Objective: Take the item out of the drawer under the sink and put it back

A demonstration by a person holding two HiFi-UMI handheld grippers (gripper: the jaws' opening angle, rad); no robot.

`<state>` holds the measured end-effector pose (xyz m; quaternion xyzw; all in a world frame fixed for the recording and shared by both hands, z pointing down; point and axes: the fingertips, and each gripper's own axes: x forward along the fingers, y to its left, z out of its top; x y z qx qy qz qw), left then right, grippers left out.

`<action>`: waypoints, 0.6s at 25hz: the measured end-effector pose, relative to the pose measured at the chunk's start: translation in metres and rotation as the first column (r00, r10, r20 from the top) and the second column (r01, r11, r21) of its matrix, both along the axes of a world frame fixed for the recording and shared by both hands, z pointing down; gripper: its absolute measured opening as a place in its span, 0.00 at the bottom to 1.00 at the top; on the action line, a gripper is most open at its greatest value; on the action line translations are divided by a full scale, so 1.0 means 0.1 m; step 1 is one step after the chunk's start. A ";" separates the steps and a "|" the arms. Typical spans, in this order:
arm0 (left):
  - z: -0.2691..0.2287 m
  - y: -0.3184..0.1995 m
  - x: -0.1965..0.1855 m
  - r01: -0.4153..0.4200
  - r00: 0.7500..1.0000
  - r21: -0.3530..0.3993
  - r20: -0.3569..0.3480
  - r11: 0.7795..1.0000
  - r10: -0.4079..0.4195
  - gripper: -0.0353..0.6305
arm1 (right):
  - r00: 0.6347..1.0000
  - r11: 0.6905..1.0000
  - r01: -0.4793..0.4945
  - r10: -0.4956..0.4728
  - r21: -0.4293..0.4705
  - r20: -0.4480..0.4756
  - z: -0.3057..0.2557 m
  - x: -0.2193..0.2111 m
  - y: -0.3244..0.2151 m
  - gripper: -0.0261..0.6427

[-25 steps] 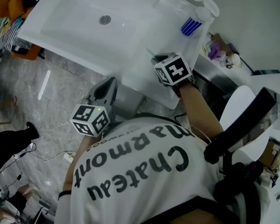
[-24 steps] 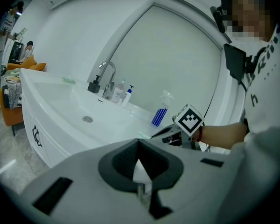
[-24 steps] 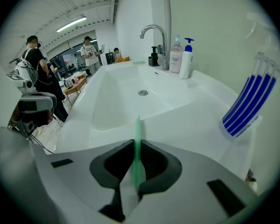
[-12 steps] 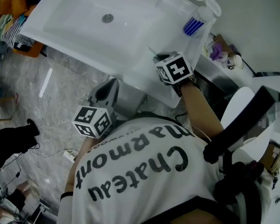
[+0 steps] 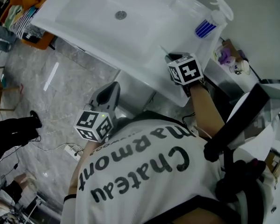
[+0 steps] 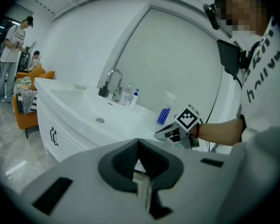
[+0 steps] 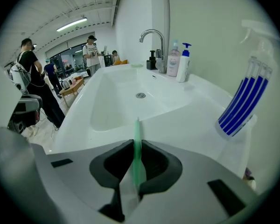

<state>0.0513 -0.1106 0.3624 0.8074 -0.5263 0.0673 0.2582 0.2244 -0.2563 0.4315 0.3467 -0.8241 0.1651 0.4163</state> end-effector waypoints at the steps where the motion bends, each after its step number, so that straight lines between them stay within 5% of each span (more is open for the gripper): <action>1: 0.00 0.01 -0.04 0.009 1.000 0.000 -0.006 1.000 -0.009 0.05 | 1.000 1.000 -0.011 0.011 0.005 -0.002 -0.01 0.01 -0.01 0.13; 12: -0.11 0.38 -0.37 0.022 1.000 0.001 -0.005 1.000 -0.022 0.05 | 0.993 0.993 -0.109 0.107 0.044 0.041 -0.29 0.07 0.10 0.22; 15: -0.19 0.49 -0.49 0.028 1.000 0.010 -0.010 1.000 -0.028 0.05 | 0.983 0.984 -0.146 0.133 0.103 0.123 -0.59 -0.03 0.18 0.12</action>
